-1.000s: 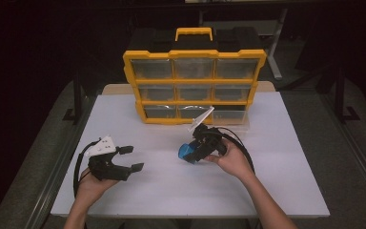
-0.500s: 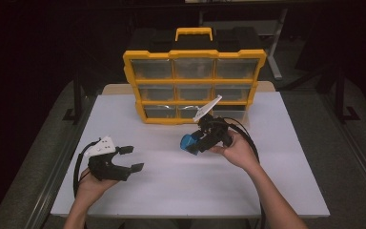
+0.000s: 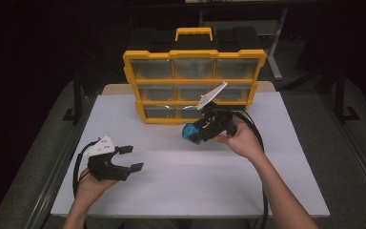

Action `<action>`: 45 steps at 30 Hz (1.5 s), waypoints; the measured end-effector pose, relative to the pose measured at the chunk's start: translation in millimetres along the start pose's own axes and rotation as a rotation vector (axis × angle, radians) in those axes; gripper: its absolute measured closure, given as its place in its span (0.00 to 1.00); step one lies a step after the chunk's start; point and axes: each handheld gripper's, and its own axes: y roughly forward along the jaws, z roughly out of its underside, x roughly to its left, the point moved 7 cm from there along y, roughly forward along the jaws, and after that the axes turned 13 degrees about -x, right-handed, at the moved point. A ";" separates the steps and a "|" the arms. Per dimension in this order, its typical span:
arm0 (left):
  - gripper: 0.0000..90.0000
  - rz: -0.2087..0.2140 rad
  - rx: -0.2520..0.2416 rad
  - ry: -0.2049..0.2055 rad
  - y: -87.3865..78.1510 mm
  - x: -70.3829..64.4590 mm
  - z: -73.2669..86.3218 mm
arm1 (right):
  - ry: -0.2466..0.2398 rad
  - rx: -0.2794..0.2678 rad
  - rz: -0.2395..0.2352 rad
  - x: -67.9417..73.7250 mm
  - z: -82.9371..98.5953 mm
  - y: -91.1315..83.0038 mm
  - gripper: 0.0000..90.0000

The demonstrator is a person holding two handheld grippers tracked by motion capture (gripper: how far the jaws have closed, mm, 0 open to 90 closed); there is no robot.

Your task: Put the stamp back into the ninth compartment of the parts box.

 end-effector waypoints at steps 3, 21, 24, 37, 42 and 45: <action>0.26 0.001 0.000 0.008 -0.3 0.4 -0.3 | -0.007 0.003 0.010 -2.2 -5.2 -4.6 0.45; 0.26 0.004 -0.004 -0.001 0.0 0.0 -0.6 | -0.025 -0.007 0.056 -23.3 -32.1 -34.4 0.45; 0.26 0.005 -0.004 -0.002 0.1 0.0 -0.5 | -0.007 -0.005 0.071 -28.8 -34.0 -40.7 0.45; 0.26 0.012 -0.003 -0.004 1.7 -0.9 0.1 | -0.019 -0.017 0.099 -46.6 -36.2 -61.4 0.45; 0.26 0.013 -0.005 -0.004 1.5 -0.9 -0.1 | -0.034 -0.026 0.100 -52.5 -33.8 -65.6 0.45; 0.26 0.013 -0.002 -0.003 1.8 -0.8 0.2 | -0.051 -0.018 0.113 -58.3 -30.1 -68.2 0.45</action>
